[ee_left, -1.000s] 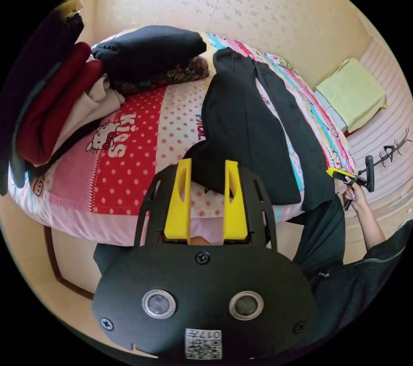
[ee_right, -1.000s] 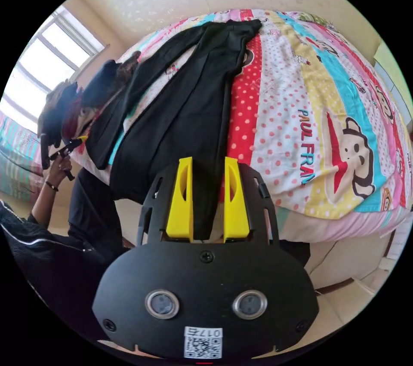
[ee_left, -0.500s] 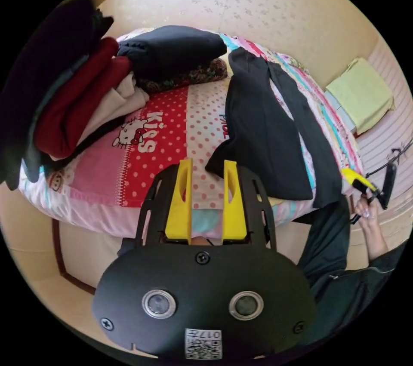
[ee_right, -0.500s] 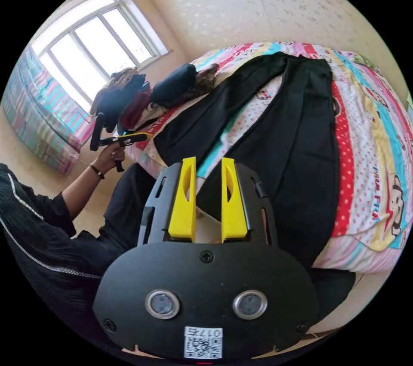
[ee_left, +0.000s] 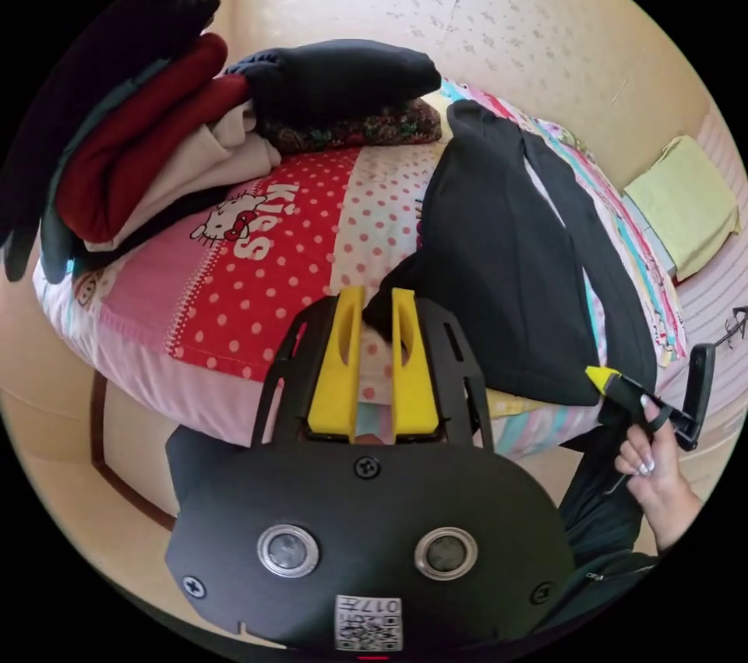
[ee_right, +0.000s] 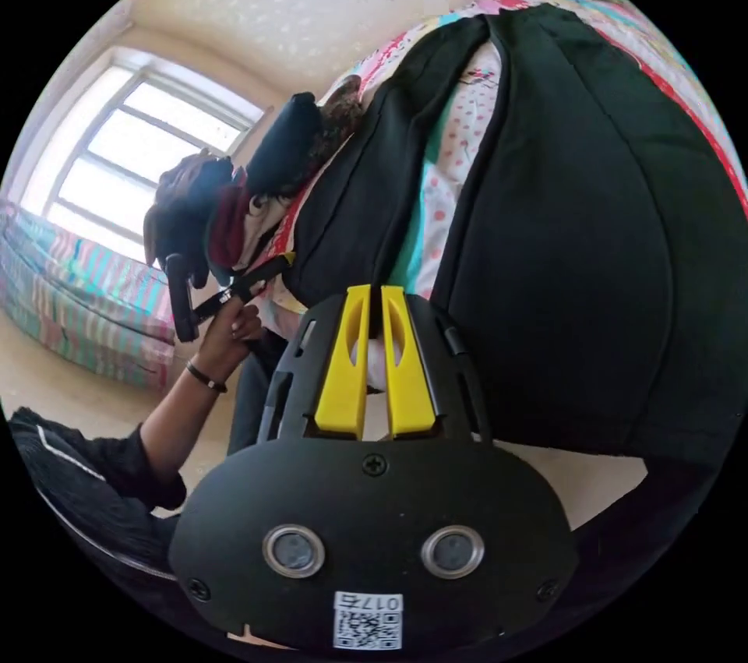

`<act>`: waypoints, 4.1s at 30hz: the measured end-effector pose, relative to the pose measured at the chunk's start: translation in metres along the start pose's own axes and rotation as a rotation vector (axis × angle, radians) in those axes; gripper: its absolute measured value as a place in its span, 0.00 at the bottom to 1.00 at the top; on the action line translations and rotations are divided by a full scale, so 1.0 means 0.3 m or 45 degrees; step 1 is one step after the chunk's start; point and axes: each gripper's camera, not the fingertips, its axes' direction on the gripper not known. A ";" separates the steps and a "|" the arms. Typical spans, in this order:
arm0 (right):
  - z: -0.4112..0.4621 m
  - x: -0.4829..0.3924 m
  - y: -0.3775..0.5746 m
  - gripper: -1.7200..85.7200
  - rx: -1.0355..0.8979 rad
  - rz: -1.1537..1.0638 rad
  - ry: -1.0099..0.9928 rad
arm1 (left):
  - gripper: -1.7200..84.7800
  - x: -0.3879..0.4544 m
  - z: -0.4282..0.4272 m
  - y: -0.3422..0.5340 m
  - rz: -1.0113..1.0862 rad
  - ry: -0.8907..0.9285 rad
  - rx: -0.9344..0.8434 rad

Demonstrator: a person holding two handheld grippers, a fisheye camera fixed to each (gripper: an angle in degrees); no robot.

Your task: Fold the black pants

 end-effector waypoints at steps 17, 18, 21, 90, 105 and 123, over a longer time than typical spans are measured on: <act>-0.124 -0.093 0.204 0.05 -0.340 -0.218 0.005 | 0.09 -0.195 -0.240 0.162 -0.226 0.276 -0.294; -0.207 -0.089 0.215 0.05 -0.249 -0.258 -0.035 | 0.09 -0.203 -0.267 0.167 -0.235 0.288 -0.263; -0.429 -0.039 0.228 0.06 -0.076 -0.254 0.097 | 0.08 -0.202 -0.395 0.166 -0.164 0.264 -0.168; -0.251 -0.571 0.681 0.11 0.194 -0.317 0.945 | 0.02 0.581 -0.160 0.584 0.423 0.072 -0.127; -0.249 -0.518 0.838 0.08 0.293 -0.197 0.661 | 0.01 0.191 -0.133 0.540 0.155 0.048 0.010; 0.225 -0.625 1.009 0.06 0.245 -0.690 0.377 | 0.18 0.017 -0.195 0.584 -0.027 0.013 -0.037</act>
